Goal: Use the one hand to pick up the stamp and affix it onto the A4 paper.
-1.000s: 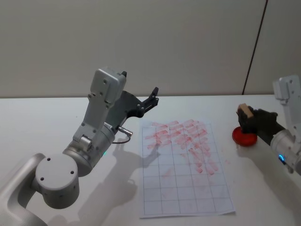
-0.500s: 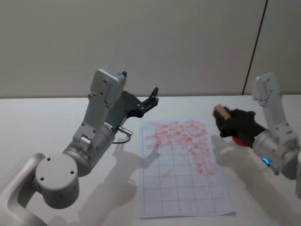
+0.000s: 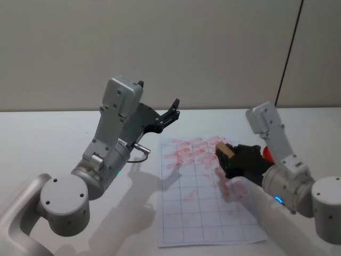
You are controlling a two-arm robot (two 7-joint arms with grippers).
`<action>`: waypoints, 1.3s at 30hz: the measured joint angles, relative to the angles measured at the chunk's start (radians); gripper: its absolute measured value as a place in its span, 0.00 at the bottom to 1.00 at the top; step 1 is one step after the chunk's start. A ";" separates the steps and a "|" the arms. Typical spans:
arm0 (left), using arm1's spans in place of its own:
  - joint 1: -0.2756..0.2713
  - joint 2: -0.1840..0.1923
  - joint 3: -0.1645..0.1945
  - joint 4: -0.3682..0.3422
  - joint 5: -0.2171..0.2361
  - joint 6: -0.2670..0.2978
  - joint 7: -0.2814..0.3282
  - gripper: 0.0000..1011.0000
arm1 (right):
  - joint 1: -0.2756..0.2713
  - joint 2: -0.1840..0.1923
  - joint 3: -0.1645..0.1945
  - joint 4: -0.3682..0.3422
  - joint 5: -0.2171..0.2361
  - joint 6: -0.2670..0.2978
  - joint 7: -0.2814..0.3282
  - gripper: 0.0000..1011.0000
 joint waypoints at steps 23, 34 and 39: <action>0.000 0.000 0.000 0.000 0.000 0.000 0.000 0.99 | 0.037 -0.052 -0.054 0.151 -0.102 -0.038 0.022 0.22; 0.000 0.000 0.000 0.000 0.000 0.000 0.000 0.99 | 0.057 -0.066 -0.058 0.210 -0.118 -0.068 0.018 0.22; 0.000 0.000 0.000 0.000 0.000 0.000 0.000 0.99 | 0.060 -0.068 -0.058 0.224 -0.118 -0.074 0.018 0.22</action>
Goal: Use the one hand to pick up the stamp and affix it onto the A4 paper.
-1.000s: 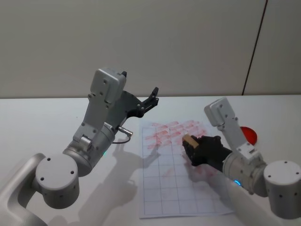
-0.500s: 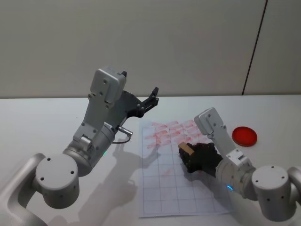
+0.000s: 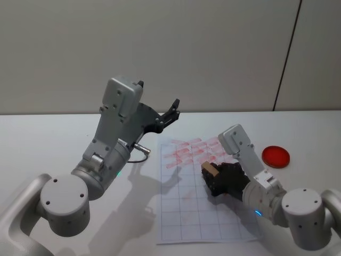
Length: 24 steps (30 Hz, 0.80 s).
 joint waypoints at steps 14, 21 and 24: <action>0.000 0.000 0.000 0.000 0.000 0.000 0.000 0.99 | 0.002 -0.003 0.009 0.037 0.054 -0.016 0.003 0.22; 0.000 0.000 0.000 0.000 0.000 0.000 0.000 0.99 | 0.002 -0.005 0.016 0.051 0.101 -0.032 0.006 0.22; 0.000 0.000 0.000 0.000 0.000 0.000 0.000 0.99 | 0.002 -0.006 0.017 0.052 0.110 -0.039 0.007 0.22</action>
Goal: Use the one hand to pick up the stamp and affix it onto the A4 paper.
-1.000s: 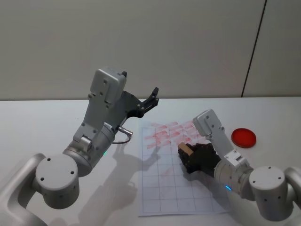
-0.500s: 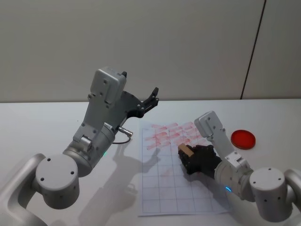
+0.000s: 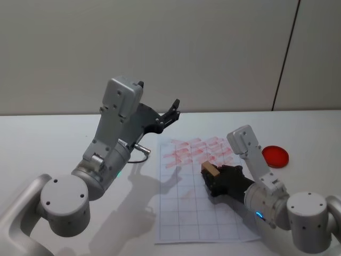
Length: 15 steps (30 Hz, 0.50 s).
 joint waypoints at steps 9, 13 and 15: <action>0.000 0.000 0.000 0.000 0.000 0.000 0.000 0.99 | -0.012 0.007 0.005 -0.028 0.015 -0.041 0.001 0.22; 0.000 0.000 0.000 0.000 0.000 0.000 0.000 0.99 | -0.016 0.013 0.006 -0.060 0.016 -0.054 -0.001 0.22; 0.000 0.000 0.000 0.000 0.000 0.000 0.000 0.99 | -0.017 0.016 0.010 -0.087 0.018 -0.063 -0.005 0.22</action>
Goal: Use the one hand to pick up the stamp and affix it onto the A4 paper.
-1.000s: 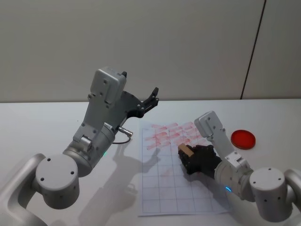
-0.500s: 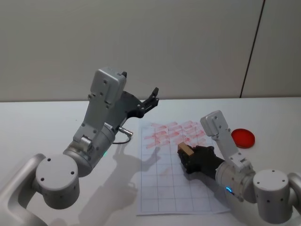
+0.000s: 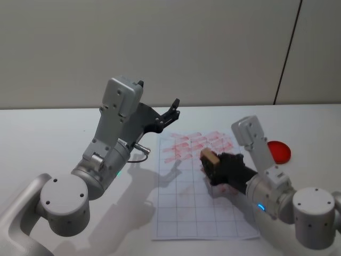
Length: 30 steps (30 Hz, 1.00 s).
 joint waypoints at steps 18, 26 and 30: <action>0.000 0.000 0.000 0.000 0.000 0.000 0.000 0.99 | -0.016 0.048 0.062 -0.192 0.044 0.037 -0.121 0.22; 0.000 0.000 0.000 0.000 0.000 0.000 0.000 0.99 | -0.025 0.079 0.103 -0.206 0.064 0.085 -0.191 0.22; 0.000 0.000 0.000 0.000 0.000 0.000 0.000 0.99 | -0.024 0.092 0.120 -0.184 0.066 0.096 -0.212 0.22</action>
